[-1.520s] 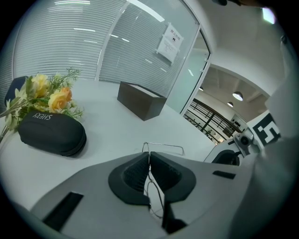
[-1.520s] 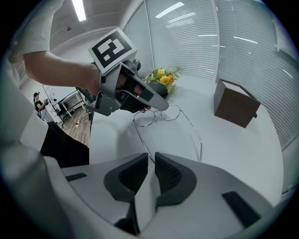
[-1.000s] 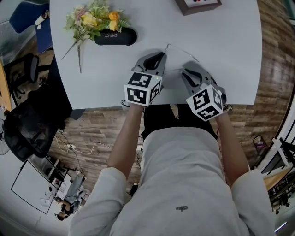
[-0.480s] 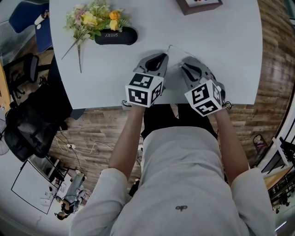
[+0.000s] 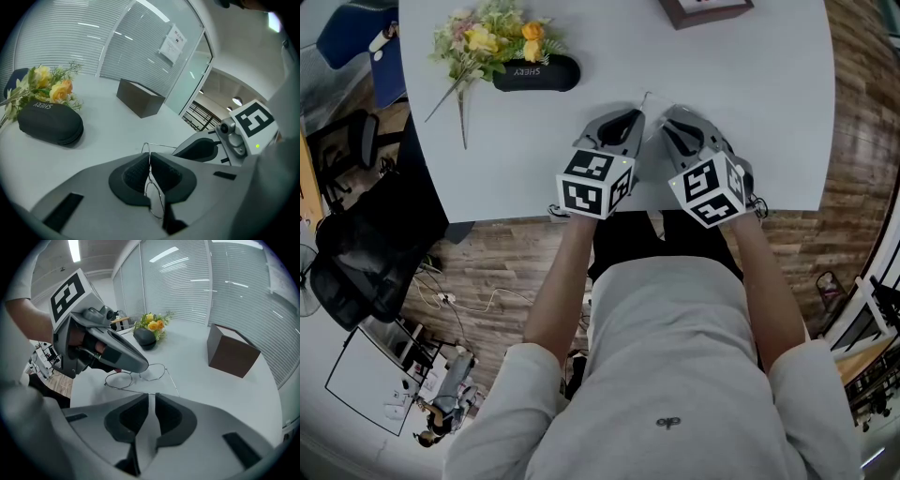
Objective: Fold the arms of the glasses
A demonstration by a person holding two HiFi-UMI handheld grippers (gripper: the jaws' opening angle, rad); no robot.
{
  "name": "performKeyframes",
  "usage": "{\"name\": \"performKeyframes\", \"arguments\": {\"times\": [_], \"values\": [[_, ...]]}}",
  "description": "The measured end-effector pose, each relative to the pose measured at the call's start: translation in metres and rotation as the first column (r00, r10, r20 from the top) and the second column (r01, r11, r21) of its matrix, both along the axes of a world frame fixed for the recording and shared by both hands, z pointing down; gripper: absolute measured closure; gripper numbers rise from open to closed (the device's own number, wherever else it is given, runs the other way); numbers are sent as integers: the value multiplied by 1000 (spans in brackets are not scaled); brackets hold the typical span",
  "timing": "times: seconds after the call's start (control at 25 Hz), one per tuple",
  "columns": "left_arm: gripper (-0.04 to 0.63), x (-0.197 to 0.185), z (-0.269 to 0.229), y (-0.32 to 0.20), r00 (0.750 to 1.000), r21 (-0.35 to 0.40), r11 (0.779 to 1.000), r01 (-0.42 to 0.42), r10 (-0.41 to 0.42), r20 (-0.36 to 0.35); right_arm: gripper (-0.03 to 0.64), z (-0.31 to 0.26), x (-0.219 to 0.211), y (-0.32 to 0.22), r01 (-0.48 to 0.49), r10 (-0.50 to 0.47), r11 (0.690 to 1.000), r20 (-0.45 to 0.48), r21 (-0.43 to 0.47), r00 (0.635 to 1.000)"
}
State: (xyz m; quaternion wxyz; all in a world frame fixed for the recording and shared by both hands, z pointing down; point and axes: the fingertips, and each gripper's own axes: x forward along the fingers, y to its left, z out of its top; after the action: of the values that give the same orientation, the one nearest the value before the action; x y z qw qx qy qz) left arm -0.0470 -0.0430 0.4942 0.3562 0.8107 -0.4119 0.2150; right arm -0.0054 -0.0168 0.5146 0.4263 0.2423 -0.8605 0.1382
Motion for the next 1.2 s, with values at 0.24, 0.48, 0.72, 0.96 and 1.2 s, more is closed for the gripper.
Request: {"name": "performKeyframes", "arguments": {"times": [0.24,0.48,0.72,0.96,1.2], "values": [[568,1,0,2,1000,-4,1000,-2,2,-5,568,1,-7,-2,0,0,1000,6,-4,1000],[568,1,-1,3,1000,-6,1000,-5,4,-9,571,-1,-15,-1,5,-5,1000,15,-5,1000],[568,1,-1,4,1000,-9,1000,-6,6,-15,575,-2,-22,-1,14,-14,1000,20,-4,1000],[568,1,-1,3,1000,-7,1000,-13,13,-17,577,-1,-28,-5,28,-27,1000,25,-4,999],[568,2,-1,4,1000,-9,1000,-17,17,-20,578,-1,-31,-7,27,-27,1000,31,-4,999]]}}
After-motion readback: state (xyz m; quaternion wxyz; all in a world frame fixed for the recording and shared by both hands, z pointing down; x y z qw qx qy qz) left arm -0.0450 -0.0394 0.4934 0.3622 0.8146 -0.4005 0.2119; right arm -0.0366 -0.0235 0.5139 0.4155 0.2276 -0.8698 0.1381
